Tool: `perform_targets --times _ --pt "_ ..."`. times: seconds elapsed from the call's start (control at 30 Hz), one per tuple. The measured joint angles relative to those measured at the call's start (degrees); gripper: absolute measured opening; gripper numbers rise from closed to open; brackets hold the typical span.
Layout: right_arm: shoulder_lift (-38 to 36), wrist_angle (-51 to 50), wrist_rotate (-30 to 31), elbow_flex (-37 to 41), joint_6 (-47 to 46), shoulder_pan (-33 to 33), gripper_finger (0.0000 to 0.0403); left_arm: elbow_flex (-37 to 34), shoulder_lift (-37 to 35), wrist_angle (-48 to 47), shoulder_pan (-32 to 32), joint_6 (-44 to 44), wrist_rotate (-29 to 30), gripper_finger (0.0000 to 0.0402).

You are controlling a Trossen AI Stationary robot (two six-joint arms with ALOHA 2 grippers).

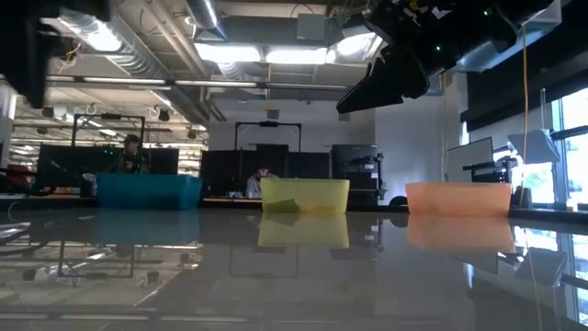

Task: Sort blocks by size
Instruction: Put the yellow triangle block into the orange bin

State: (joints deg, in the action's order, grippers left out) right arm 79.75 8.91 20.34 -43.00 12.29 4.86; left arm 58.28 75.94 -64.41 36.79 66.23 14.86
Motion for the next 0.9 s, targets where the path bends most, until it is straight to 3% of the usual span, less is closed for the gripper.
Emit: perform_targets --times 0.17,0.53,0.9 --pt "0.0 0.0 0.0 0.0 0.0 0.0 0.0276 0.0 0.3 -0.9 2.9 8.7 -8.1 0.0201" --pt "0.0 0.1 0.0 0.0 0.0 0.0 0.0276 0.0 7.1 2.0 10.2 27.7 -15.1 0.0201" --pt "0.0 0.5 0.0 0.0 0.0 0.0 0.0276 -0.1 14.5 4.0 13.3 30.4 -18.4 0.0201"
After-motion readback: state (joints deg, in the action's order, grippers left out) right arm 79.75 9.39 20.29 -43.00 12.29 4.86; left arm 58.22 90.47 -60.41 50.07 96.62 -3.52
